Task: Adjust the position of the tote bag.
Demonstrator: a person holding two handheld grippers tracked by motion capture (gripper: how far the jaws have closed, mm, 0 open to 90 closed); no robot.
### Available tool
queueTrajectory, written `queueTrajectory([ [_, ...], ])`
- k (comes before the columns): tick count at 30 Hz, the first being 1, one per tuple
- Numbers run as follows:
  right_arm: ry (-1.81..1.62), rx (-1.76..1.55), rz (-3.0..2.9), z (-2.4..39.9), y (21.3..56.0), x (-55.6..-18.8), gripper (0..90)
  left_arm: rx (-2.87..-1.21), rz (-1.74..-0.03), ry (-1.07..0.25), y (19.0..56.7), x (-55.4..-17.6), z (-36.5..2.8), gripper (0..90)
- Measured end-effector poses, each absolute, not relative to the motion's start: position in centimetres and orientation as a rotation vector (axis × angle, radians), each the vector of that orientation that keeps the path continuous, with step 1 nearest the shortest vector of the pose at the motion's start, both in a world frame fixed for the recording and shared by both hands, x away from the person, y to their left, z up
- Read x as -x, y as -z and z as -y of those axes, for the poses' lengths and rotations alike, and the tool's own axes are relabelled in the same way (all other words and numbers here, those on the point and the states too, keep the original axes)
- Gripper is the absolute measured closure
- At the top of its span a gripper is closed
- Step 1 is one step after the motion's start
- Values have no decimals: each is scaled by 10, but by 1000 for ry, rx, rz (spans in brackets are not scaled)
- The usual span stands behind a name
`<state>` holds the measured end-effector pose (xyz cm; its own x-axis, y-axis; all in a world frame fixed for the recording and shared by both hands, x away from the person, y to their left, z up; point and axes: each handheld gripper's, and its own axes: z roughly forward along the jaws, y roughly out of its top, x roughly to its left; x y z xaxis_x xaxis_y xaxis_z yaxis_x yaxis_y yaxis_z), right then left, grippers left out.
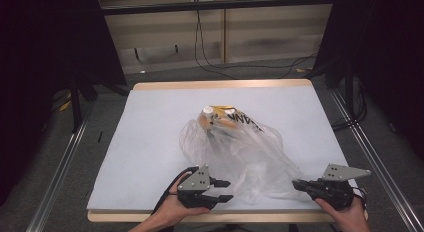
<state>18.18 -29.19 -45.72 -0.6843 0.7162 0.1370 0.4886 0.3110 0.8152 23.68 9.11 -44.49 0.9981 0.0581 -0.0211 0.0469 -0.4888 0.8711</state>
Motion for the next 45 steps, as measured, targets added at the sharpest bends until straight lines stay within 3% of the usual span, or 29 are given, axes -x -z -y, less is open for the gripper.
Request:
queueTrajectory([
  [10, -1322, -1089, -2317, 292, 455, -182, 900, -2125, -35, 7, 453, -233, -65, 674],
  [21, -1321, -1069, -2321, 292, 455, -182, 900, -2214, -126, -83, 474, -248, -87, 620],
  [28, -1319, -1062, -2324, 291, 455, -182, 900, -2266, -81, -74, 483, -247, -72, 604],
  [31, -1321, -1052, -2328, 292, 455, -181, 892, -2284, -99, -55, 483, -250, -71, 673],
  [35, -1321, -1060, -2322, 292, 455, -180, 878, -2279, -117, -13, 483, -252, -71, 862],
  [45, -1341, -1064, -2292, 296, 453, -178, 870, -2168, -156, 45, 466, -253, -90, 900],
])
